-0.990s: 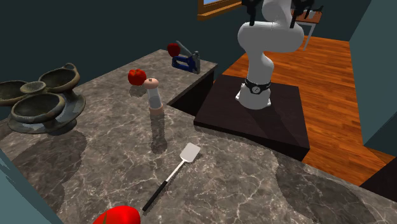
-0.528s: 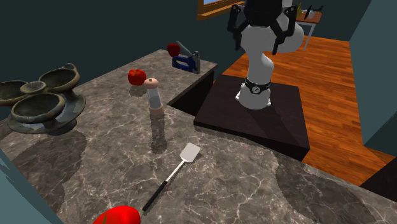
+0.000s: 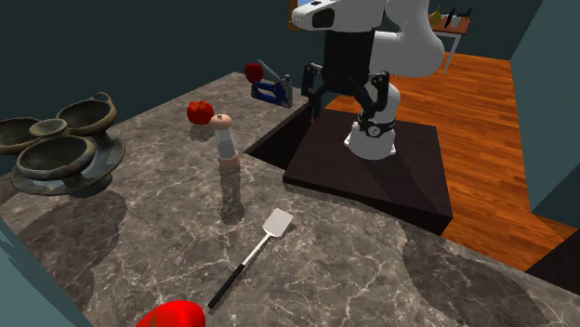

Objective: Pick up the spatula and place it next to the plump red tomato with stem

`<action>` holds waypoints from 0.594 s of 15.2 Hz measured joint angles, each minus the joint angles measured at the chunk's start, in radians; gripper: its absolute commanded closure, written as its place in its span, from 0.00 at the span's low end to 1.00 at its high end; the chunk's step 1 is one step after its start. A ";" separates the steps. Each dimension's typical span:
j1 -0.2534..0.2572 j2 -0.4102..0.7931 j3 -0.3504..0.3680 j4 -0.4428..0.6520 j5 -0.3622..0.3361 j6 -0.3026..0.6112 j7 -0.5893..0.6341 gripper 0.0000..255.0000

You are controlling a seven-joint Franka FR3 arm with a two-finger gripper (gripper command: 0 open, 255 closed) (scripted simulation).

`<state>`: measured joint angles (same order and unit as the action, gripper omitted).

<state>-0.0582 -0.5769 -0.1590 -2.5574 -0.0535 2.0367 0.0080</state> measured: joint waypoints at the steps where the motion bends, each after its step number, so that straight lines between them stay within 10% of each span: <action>1: -0.002 0.039 -0.010 0.004 -0.002 0.035 -0.009 0.00; 9: -0.011 0.325 -0.088 0.026 0.012 0.302 -0.089 0.00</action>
<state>-0.0688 -0.2518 -0.2471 -2.5309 -0.0416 2.3390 -0.0812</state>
